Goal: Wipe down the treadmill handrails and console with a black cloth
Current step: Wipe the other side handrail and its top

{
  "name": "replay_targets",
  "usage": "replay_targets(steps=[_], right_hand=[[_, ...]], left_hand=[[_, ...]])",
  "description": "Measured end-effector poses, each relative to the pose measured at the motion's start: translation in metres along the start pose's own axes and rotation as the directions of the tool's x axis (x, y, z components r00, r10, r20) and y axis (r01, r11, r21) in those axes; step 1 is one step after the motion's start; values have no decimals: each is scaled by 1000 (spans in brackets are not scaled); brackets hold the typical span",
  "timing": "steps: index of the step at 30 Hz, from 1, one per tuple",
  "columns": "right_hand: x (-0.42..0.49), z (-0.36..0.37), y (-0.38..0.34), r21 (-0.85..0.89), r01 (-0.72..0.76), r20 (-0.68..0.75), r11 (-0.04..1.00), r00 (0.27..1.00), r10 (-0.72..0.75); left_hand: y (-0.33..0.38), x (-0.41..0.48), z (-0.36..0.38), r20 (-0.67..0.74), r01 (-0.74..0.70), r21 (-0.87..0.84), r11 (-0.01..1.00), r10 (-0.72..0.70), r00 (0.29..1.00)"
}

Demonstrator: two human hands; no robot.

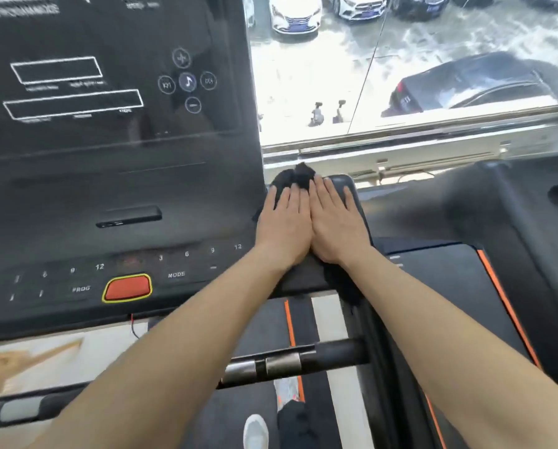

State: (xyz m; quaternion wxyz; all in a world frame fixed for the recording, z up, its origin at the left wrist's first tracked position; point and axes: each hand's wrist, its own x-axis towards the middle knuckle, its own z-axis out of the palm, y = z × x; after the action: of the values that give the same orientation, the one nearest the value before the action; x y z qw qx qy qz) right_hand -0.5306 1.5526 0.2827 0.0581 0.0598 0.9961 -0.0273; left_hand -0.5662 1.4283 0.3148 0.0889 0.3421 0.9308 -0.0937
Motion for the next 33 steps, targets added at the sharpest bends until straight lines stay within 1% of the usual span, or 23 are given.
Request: replay_targets(steps=[3, 5, 7, 8, 12, 14, 16, 19, 22, 25, 27, 28, 30, 33], right_hand=[[47, -8, 9, -29, 33, 54, 999, 998, -32], [50, -9, 10, -22, 48, 55, 999, 997, -47], [23, -4, 8, 37, 38, 28, 999, 999, -39], [1, 0, 5, 59, 51, 7, 997, 999, -52], [-77, 12, -5, 116, 148, -11, 982, 989, -148], [-78, 13, -3, 101, 186, -13, 977, 982, -186], [-57, 9, 4, 59, 206, -7, 977, 979, -206], [-3, 1, 22, 27, 136, 14, 990, 991, -136], [37, -9, 39, 43, 24, 43, 999, 999, -26], [26, -7, 49, 121, -87, 57, 989, 995, 81], [-8, 1, 45, 175, -141, 44, 974, 990, 136], [-30, 5, 39, 170, -139, 32, 976, 990, 136], [-69, 12, 21, 129, -79, -9, 989, 997, 81], [-102, 22, -11, 140, 41, -115, 989, 993, -25]], left_hand=[[-17, 44, -15, 63, 20, -27, 999, -18, 998], [-15, 46, -21, 71, 35, -42, 998, -32, 997], [-1, 21, -13, 67, 48, -60, 997, -44, 997], [7, 0, -4, 44, 41, -63, 997, -38, 998], [31, -82, 26, -44, -11, -132, 991, 6, 999], [33, -91, 30, -26, -1, -167, 986, -4, 1000], [30, -74, 28, -66, 26, -193, 981, -39, 997], [15, -17, 14, -78, 34, -216, 976, -52, 996], [5, 35, -6, -32, 28, -304, 952, -39, 999], [15, 48, -11, -73, -79, -322, 944, 58, 996], [23, 26, -10, -112, -171, -293, 941, 144, 983], [26, 8, -7, -139, -213, -266, 940, 181, 974], [31, -28, 6, -186, -259, -210, 943, 221, 957], [26, -81, 29, -215, -205, -142, 968, 172, 961]])
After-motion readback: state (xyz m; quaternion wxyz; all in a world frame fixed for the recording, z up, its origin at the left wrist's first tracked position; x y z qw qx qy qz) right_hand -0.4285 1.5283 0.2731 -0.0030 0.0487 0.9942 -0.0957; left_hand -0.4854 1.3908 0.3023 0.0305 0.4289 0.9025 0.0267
